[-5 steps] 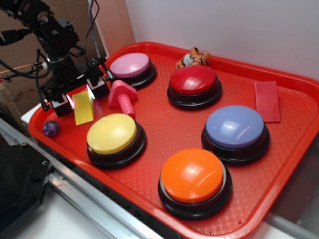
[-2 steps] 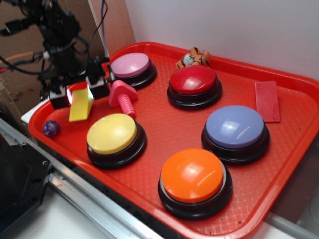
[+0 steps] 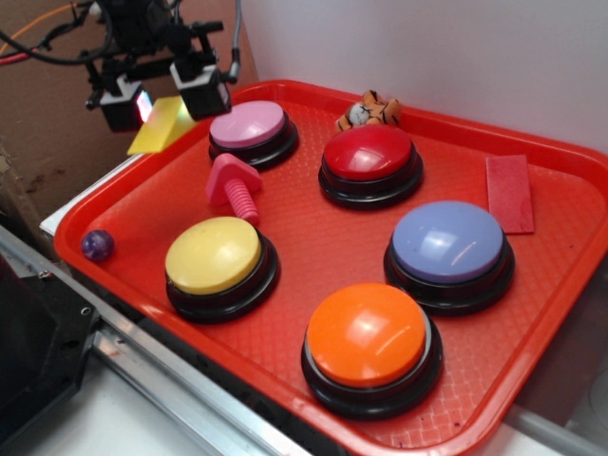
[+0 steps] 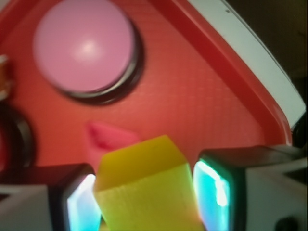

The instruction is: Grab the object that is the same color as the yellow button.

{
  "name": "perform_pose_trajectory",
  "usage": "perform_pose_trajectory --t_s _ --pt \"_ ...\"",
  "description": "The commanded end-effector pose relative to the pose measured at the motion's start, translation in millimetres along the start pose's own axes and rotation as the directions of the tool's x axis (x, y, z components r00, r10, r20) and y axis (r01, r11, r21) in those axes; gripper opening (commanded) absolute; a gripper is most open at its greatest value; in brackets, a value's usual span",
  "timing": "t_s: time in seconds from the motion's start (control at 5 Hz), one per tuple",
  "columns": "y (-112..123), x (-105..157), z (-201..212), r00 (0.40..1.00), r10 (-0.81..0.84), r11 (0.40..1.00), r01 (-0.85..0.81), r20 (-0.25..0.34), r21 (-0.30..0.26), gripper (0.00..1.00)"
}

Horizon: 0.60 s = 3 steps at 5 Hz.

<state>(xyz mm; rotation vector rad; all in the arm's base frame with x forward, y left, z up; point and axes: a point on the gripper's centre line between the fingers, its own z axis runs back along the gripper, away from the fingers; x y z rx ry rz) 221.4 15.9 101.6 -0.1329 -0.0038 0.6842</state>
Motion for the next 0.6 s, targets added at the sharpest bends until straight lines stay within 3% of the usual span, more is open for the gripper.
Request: perform_pose_trajectory --t_s 0.0,0.4 --pt "-34 -18 69 0.979 -0.203 0.972 0.206 0.031 -0.117 0.00" --pt "-48 -32 77 0.946 -0.315 0.936 0.323 0.071 -0.140 0.00"
